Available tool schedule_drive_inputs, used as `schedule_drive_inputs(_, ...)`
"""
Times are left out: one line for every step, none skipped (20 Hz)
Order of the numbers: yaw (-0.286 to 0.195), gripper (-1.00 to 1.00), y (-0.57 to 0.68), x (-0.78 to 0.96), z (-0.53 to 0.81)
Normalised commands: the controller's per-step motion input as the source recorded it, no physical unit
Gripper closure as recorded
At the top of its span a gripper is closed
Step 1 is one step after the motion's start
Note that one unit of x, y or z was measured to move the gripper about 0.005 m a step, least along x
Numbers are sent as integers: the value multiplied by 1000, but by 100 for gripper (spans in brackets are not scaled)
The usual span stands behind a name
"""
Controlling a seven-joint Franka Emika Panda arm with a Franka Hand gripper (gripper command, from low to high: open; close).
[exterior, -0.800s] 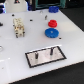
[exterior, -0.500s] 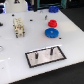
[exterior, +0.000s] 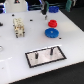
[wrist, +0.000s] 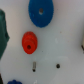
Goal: Insert the blue gear onto the right peg, followed by the red gear
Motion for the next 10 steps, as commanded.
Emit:
schedule_drive_inputs(0, -100, 267, -255, -556)
schedule_drive_inputs(0, -100, 257, -237, -542)
schedule_drive_inputs(0, -100, 226, -233, -556)
schedule_drive_inputs(0, -100, 211, -234, -550)
schedule_drive_inputs(0, -100, 206, -230, -554)
schedule_drive_inputs(0, -100, 194, -234, -548)
schedule_drive_inputs(0, -100, 138, -228, -526)
schedule_drive_inputs(0, -100, 84, -222, -516)
schedule_drive_inputs(0, -100, 51, -233, -507)
schedule_drive_inputs(0, -100, 45, -218, -501)
